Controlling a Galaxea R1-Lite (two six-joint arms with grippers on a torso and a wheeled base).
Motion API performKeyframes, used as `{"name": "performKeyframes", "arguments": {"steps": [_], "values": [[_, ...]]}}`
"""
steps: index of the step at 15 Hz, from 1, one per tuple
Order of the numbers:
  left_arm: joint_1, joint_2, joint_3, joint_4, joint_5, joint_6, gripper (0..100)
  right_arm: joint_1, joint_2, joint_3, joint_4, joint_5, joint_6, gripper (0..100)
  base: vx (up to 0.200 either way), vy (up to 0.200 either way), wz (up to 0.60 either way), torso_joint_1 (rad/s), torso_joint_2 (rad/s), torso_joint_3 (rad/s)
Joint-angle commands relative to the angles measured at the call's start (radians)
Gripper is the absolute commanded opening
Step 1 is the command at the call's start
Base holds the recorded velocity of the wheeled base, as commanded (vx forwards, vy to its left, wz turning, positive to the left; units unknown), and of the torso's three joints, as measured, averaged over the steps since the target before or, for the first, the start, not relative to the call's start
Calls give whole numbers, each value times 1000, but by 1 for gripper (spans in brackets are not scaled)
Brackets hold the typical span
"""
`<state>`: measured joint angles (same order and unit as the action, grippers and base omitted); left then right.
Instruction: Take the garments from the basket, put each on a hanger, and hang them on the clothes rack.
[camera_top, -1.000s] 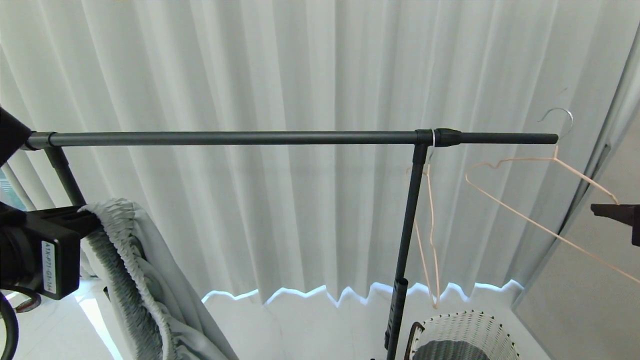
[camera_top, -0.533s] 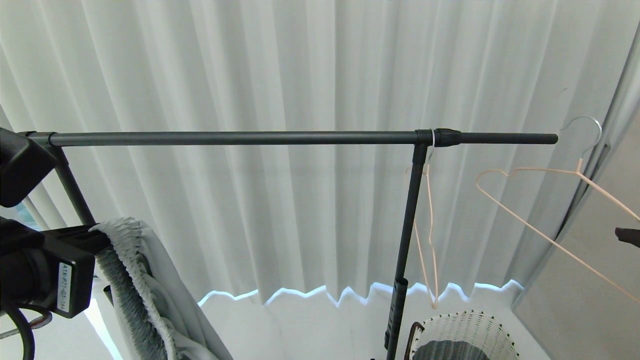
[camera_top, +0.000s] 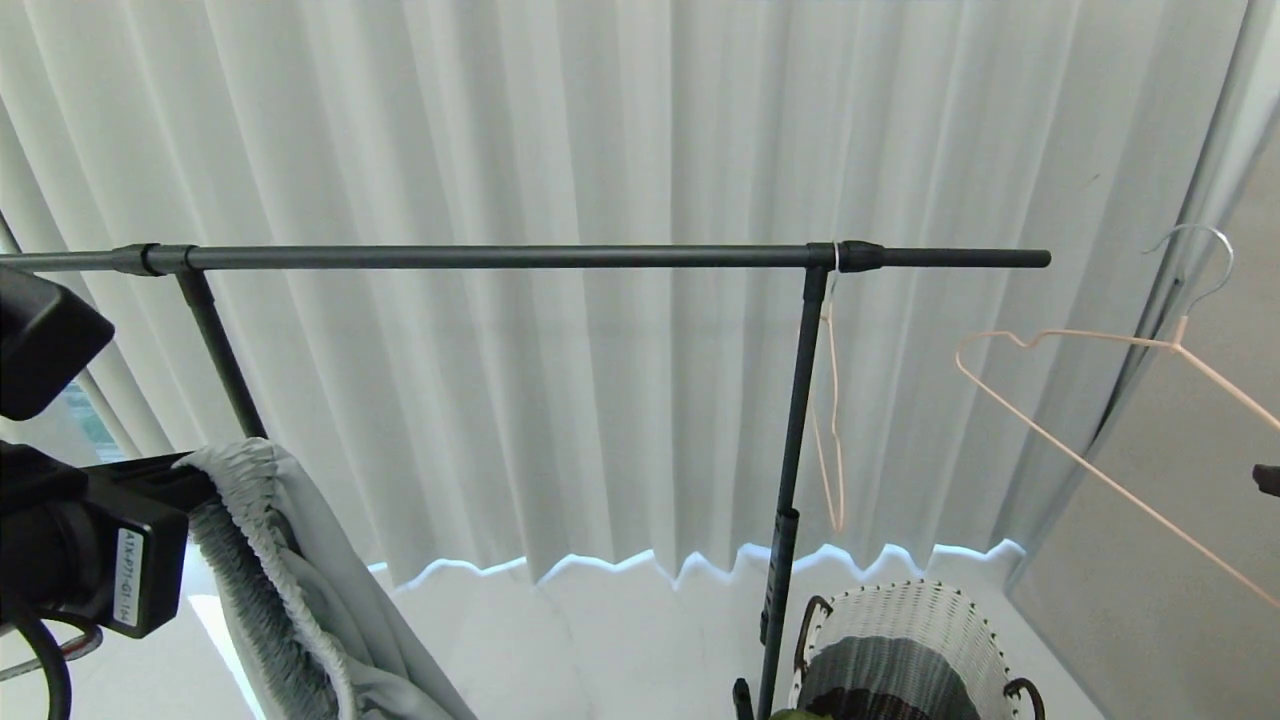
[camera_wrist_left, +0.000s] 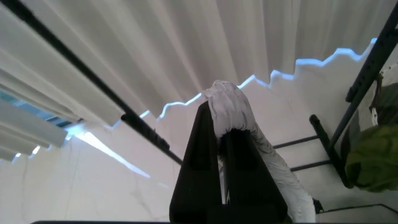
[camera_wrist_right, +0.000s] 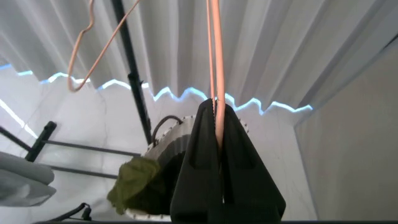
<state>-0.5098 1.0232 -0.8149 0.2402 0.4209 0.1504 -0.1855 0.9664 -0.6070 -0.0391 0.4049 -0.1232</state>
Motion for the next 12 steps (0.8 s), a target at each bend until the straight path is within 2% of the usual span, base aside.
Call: {"name": "performKeyframes", "arguments": {"steps": [1,7,9,10,12], "values": [[13,3,0,1,-1,0,0,0,0,3,-1,0,-1,0,-200,0,0,2,7,2],[14,6,25,-29,-1,1,0,14,-14,3,-10,8,11,0,0,0,0,0,0,0],[16,15,31,-52,1,3,0,100,-55,-8,-10,6,102,0,0,0,0,0,0,0],[16,25,29,-53,1,3,0,152,-69,-10,-11,0,135,0,0,200,0,2,-2,2],[16,34,26,-53,1,3,0,209,-84,-17,-10,0,143,0,0,200,0,-2,-5,-2]]}}
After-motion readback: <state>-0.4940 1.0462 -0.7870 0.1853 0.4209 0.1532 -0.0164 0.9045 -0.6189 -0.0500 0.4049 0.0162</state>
